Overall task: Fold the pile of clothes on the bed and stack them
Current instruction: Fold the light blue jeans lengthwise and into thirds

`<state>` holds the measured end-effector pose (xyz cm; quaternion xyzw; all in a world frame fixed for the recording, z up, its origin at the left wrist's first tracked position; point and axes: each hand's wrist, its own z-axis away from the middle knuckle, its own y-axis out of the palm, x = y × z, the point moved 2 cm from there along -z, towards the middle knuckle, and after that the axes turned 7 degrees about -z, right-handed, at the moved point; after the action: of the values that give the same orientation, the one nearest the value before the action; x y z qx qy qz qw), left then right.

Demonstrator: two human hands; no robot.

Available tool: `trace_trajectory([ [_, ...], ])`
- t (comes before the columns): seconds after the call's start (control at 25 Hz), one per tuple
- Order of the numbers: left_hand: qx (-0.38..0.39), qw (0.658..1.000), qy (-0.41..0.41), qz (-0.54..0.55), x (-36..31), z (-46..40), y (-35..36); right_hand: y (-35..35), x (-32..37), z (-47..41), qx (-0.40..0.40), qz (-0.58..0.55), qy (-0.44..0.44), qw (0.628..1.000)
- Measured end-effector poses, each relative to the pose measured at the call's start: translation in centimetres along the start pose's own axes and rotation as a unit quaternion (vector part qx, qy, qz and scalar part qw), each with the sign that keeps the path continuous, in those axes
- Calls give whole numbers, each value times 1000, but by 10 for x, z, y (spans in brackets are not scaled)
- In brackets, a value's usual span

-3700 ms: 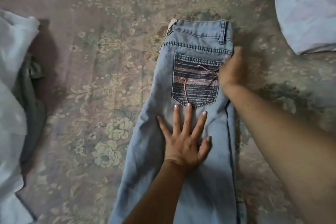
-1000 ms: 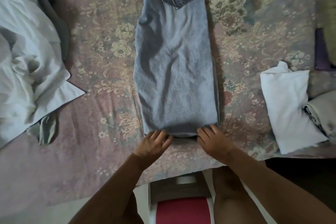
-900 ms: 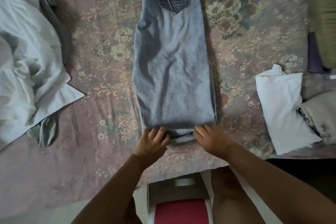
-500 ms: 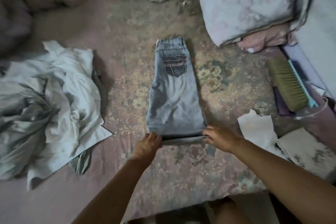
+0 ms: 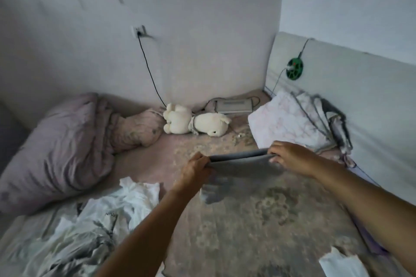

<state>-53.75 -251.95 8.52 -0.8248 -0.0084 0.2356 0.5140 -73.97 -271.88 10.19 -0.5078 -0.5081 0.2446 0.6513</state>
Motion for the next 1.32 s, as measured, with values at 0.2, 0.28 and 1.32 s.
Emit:
trace_trajectory([
  [0.2,-36,999,-24,-17,-29,-79,-118,-139,64,-45,-10,30,-13,999],
  [0.28,-36,998,-39,-26,-44,-96,-162,-186,88,-52,-6,46,-24,999],
  [1.32,-39,997,-69,8,-18,-55,-292,-197,177,-36,-89,-8,-103,991],
])
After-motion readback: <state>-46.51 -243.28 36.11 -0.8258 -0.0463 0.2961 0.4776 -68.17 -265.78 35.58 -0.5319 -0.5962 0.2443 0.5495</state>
